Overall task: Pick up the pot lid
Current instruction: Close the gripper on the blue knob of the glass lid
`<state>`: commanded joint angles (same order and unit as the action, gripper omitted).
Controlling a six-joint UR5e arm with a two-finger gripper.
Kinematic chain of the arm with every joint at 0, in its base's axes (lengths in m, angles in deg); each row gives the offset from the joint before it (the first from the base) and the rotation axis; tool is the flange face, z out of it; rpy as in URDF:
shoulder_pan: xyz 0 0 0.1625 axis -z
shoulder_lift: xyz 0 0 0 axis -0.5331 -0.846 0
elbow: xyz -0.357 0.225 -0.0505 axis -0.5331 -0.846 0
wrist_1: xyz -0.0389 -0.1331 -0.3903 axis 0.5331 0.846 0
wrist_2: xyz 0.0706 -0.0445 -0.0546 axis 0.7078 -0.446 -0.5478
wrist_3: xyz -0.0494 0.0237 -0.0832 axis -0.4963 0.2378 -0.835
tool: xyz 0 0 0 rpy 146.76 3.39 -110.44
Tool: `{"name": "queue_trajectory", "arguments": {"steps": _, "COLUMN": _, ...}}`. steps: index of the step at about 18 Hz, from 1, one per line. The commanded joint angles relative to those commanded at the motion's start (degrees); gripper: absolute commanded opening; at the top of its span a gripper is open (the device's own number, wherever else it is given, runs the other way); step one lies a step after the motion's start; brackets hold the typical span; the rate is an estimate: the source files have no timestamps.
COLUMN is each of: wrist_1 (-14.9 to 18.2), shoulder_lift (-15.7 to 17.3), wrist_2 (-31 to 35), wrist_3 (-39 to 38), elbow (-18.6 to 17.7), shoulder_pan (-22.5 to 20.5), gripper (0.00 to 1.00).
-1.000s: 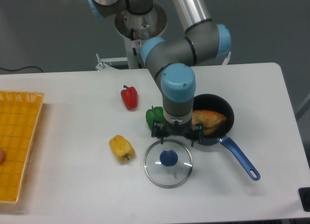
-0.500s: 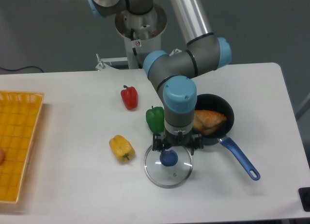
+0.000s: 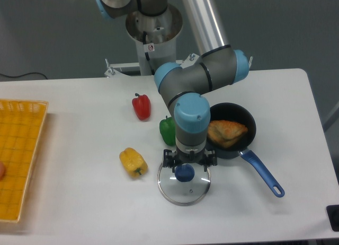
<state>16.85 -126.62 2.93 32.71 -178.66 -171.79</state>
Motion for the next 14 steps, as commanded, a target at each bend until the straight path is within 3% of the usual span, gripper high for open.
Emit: {"name": "queue_trajectory", "arguments": {"steps": 14, "wrist_1": -0.4, "shoulder_lift": -2.8, "wrist_2": -0.4, "wrist_3": 0.2, "elbow": 0.9, "shoulder_pan": 0.4, "gripper": 1.00}}
